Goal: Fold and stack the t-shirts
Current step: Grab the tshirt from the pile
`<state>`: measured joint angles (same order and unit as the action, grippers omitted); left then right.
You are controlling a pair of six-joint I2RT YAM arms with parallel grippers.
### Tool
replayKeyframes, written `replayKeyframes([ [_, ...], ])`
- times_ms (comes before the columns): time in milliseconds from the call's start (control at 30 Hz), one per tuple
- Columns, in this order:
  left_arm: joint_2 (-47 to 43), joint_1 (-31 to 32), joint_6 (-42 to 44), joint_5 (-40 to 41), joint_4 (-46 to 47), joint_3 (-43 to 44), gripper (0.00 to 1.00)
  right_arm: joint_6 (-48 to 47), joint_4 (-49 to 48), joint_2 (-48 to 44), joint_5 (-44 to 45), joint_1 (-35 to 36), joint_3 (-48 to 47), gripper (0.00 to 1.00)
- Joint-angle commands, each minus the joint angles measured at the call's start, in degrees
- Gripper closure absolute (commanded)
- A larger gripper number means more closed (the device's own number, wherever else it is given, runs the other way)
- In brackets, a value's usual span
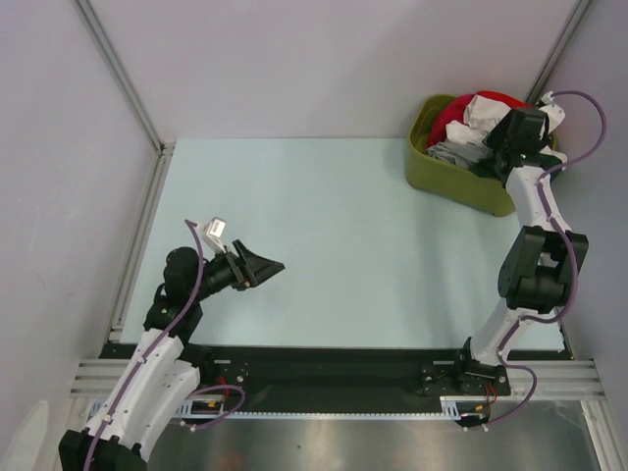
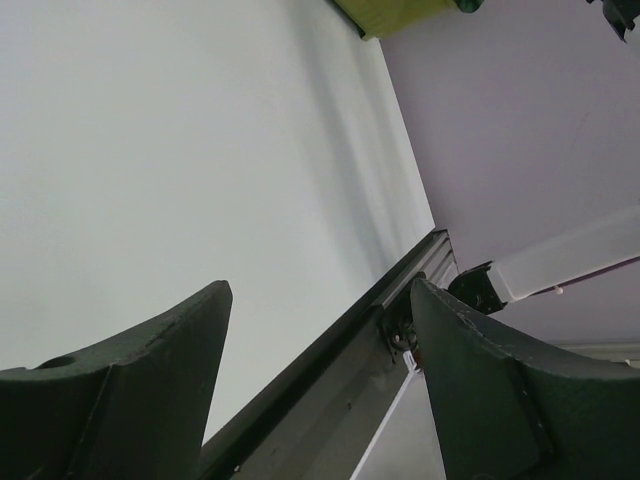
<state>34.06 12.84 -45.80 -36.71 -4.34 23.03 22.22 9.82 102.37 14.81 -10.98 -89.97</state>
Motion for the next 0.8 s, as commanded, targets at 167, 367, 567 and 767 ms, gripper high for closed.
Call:
replayKeyframes([
  [167, 2.4, 1.6, 3.0, -1.9, 3.0, 3.3, 0.22, 0.5, -9.2, 1.7, 1.1, -2.4, -0.8, 0.28],
  [367, 2.8, 1.7, 3.2, -2.1, 3.0, 4.0, 0.22, 1.4, -9.2, 0.5, -1.5, -3.8, -0.7, 0.22],
  [567, 2.7, 1.7, 2.6, -1.9, 3.5, 3.5, 0.22, 2.0, -9.2, 3.6, -4.7, -4.7, -3.9, 0.25],
  [767, 3.0, 1.7, 2.3, -2.2, 3.5, 3.7, 0.22, -1.6, -13.2, 5.5, -5.6, -4.0, -5.7, 0.35],
])
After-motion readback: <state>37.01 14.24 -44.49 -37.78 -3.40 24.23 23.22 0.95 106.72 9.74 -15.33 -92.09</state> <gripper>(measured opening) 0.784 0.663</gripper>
